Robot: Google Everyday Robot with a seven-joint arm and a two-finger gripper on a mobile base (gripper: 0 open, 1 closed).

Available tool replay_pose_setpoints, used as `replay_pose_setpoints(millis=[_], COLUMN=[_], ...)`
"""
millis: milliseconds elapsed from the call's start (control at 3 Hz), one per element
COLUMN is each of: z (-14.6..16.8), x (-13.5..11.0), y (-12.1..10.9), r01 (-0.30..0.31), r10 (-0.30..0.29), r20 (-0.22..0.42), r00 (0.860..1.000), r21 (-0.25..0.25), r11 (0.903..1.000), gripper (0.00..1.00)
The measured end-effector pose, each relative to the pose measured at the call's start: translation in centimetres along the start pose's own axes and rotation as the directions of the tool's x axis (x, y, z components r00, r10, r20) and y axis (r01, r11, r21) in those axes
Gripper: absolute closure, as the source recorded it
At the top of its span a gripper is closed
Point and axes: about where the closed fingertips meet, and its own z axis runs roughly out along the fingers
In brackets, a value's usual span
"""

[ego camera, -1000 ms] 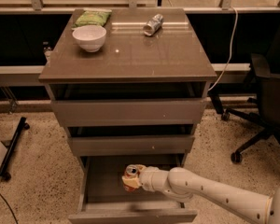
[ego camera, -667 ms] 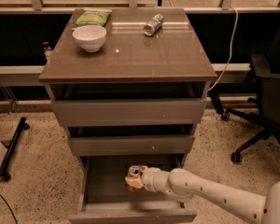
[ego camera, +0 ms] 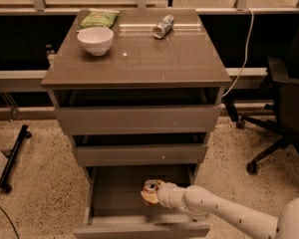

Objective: Place coke can into bottom drawer

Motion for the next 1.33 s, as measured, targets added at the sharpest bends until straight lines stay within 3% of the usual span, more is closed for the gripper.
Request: replay_pose_setpoints(millis=[667,1000,1333], z=[0.1,0.3,0.5], x=[5.4,7.7,9.8], y=[-2.2,-2.7,-3.1], r01=[-0.053,-0.069,-0.106], r10=[0.05,0.067,0.102], r20=[0.044,0.036,0.049], r00=[0.998,0.997,0.994], r21=[0.054,0.077,0.093], r11=[0.9971,0.9946,0.99], gripper=[1.0,0.85,0.54])
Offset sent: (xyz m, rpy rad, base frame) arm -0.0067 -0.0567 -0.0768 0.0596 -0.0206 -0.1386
